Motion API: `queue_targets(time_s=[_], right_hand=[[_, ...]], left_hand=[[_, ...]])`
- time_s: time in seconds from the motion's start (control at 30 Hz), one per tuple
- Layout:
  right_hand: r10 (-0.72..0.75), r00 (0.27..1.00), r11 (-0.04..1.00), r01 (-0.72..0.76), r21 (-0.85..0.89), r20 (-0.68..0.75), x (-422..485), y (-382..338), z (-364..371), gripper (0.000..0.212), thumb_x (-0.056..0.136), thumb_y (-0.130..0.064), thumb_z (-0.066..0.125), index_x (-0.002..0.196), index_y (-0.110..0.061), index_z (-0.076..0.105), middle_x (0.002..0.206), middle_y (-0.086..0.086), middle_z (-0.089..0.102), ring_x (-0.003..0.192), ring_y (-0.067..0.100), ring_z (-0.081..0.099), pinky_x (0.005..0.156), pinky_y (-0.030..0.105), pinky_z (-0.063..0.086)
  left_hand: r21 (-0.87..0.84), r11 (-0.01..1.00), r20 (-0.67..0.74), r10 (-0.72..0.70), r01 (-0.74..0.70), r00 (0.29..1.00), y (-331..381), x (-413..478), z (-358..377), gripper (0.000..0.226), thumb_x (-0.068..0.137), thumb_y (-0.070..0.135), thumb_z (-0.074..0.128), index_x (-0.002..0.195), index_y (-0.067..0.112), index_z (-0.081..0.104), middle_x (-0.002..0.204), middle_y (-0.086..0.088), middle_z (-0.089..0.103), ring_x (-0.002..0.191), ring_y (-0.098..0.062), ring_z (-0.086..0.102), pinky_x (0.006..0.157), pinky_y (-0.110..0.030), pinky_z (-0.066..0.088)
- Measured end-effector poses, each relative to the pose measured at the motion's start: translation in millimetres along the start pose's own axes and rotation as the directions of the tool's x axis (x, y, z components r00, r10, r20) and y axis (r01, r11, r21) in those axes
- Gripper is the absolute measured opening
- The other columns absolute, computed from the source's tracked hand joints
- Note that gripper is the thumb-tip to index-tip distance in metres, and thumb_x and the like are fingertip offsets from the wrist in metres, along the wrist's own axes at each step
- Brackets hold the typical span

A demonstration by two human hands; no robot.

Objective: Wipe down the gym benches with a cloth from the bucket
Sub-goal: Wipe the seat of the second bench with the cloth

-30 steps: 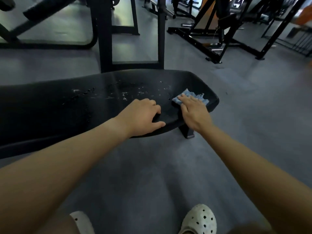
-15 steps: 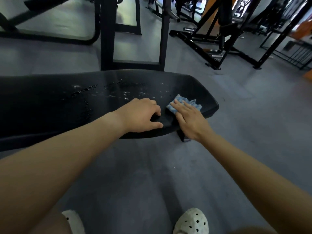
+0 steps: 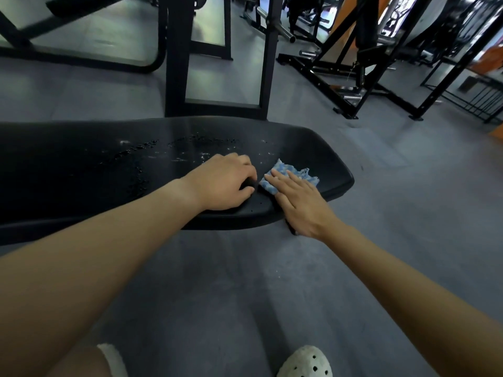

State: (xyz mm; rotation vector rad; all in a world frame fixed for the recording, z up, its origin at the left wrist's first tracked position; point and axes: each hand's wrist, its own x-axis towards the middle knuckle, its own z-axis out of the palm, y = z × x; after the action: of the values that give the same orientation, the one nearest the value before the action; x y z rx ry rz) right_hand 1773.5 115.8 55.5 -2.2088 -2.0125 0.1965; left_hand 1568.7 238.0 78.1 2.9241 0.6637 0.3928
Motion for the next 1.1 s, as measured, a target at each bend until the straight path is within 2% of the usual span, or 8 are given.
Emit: queue_targets(time_s=[0.13,0.27,0.43,0.6,0.77,0.93,1.0,1.1], right_hand=[[0.116,0.993,0.993,-0.116,-0.014,0.032,41,27,-10,0.051,0.109,-0.042,0.018,0.16,-0.038,0.02,0.168,-0.012,0.011,0.156,0.015,0.005,0.127,0.042,0.004],[0.208,0.977,0.978,-0.207,-0.023,0.04,68,22,-6,0.055,0.106,-0.04,0.016,0.161,-0.035,0.016,0.17,-0.009,0.007,0.157,0.022,0.002,0.126,0.049,0.002],[0.076,0.995,0.997,-0.075,-0.014,0.065,41,11,-5,0.053,0.108,-0.04,0.017,0.161,-0.037,0.014,0.169,-0.012,0.006,0.157,0.019,-0.001,0.126,0.048,0.001],[-0.034,0.994,0.999,0.035,-0.006,0.104,6,16,-9,0.051,0.109,-0.043,0.016,0.16,-0.041,0.015,0.168,-0.016,0.006,0.156,0.013,-0.002,0.127,0.043,0.002],[0.043,0.996,0.999,-0.044,0.008,0.083,37,27,-13,0.051,0.108,-0.041,0.019,0.16,-0.039,0.019,0.168,-0.013,0.011,0.156,0.015,0.004,0.127,0.045,0.005],[0.201,0.976,0.979,-0.203,0.019,0.08,95,21,-12,0.055,0.107,-0.036,0.019,0.161,-0.034,0.017,0.17,-0.009,0.007,0.157,0.022,0.002,0.126,0.051,0.002],[0.204,0.975,0.978,-0.206,0.012,0.088,98,14,-10,0.055,0.107,-0.037,0.018,0.161,-0.033,0.015,0.17,-0.008,0.005,0.157,0.024,0.001,0.125,0.052,0.001],[0.118,0.988,0.993,-0.119,0.002,0.102,75,5,-8,0.053,0.108,-0.038,0.018,0.161,-0.035,0.013,0.169,-0.01,0.004,0.157,0.02,-0.001,0.126,0.049,0.0]], left_hand=[[0.033,0.999,0.036,-0.028,0.027,0.999,-1,8,1,0.034,0.101,0.044,0.052,0.125,0.026,0.068,0.127,0.007,0.063,0.116,-0.016,0.058,0.102,-0.043,0.046],[0.058,0.995,0.008,-0.078,0.077,0.997,1,20,1,0.026,0.099,0.043,0.055,0.109,0.029,0.074,0.105,0.011,0.067,0.098,-0.014,0.063,0.093,-0.036,0.048],[0.07,0.989,-0.038,-0.13,0.133,0.991,7,33,0,0.021,0.094,0.044,0.059,0.088,0.029,0.071,0.081,0.011,0.066,0.079,-0.013,0.062,0.076,-0.032,0.047],[0.065,0.987,-0.045,-0.143,0.146,0.989,7,34,-3,0.024,0.093,0.05,0.061,0.083,0.03,0.072,0.075,0.013,0.067,0.073,-0.01,0.062,0.073,-0.031,0.048],[0.049,0.99,-0.093,-0.127,0.132,0.988,4,39,2,0.027,0.092,0.052,0.063,0.083,0.029,0.074,0.078,0.014,0.068,0.079,-0.01,0.063,0.079,-0.027,0.037],[0.0,0.998,-0.052,-0.063,0.063,0.997,-8,27,8,0.028,0.094,0.052,0.059,0.101,0.031,0.076,0.095,0.015,0.069,0.09,-0.01,0.064,0.086,-0.035,0.053],[-0.043,0.999,-0.035,-0.021,0.019,0.999,-15,20,9,0.029,0.096,0.05,0.058,0.111,0.031,0.075,0.105,0.015,0.067,0.097,-0.01,0.061,0.091,-0.038,0.053],[-0.036,0.999,-0.054,0.037,-0.039,0.998,-25,16,9,0.031,0.098,0.05,0.057,0.118,0.033,0.073,0.115,0.015,0.067,0.101,-0.008,0.057,0.099,-0.039,0.048]])
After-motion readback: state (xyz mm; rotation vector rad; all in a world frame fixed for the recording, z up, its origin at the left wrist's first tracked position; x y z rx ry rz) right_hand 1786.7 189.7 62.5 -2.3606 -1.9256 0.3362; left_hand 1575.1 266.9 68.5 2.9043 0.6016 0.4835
